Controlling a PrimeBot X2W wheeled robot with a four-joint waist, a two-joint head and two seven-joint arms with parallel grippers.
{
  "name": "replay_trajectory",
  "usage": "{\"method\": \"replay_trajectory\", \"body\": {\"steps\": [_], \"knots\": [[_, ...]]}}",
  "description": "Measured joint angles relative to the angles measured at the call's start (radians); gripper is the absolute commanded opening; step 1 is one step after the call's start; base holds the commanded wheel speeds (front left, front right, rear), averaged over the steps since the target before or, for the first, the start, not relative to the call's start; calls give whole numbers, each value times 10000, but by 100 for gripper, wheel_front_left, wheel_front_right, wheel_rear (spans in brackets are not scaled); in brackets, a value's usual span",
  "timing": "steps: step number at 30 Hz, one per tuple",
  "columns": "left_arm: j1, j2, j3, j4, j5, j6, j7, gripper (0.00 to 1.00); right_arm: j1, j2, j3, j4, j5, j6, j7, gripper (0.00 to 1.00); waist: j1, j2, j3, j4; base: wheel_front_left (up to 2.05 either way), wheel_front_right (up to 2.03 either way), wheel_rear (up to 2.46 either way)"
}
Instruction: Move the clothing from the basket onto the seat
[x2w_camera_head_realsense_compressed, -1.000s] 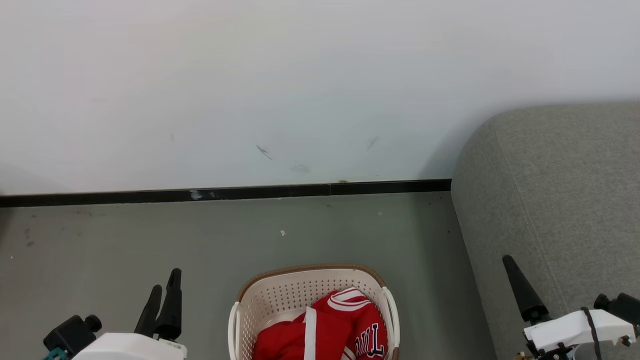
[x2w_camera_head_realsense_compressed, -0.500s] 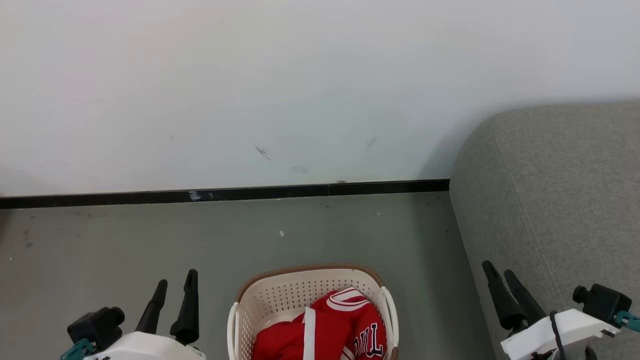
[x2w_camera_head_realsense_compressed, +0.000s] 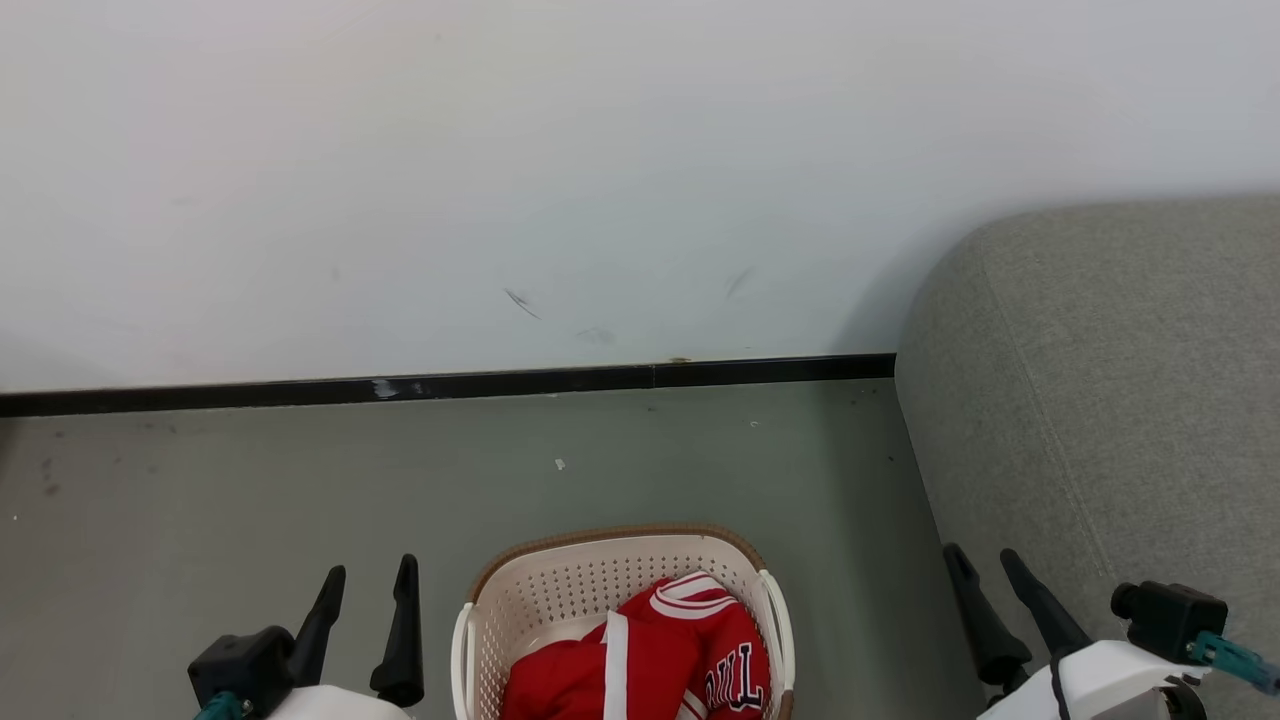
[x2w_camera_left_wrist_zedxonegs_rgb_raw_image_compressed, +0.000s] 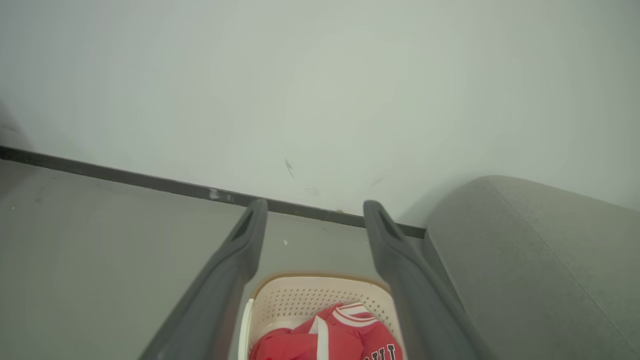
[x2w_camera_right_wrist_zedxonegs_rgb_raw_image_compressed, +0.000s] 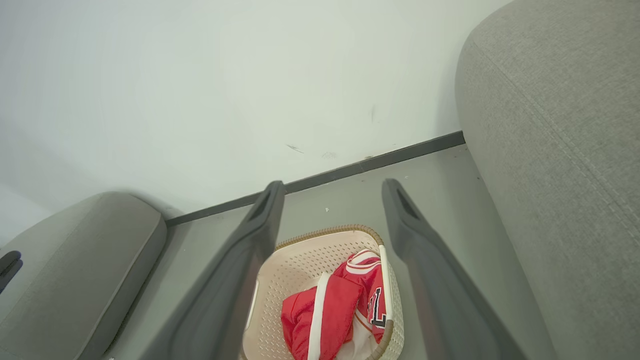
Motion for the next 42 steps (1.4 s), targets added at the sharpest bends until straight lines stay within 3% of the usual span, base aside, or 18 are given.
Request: {"method": "replay_trajectory", "body": {"steps": [29, 42], "knots": [[158, 12, -675, 238, 3751, 1089, -1087, 100, 208, 234, 153, -155, -4759, 4, -972, 100, -3, 0, 98, -119, 0, 0, 0], [157, 4, -639, 268, 3762, 1141, -1099, 100, 207, 270, 132, -205, -4882, 4, -1003, 100, -4, 0, 120, -126, 0, 0, 0]]}}
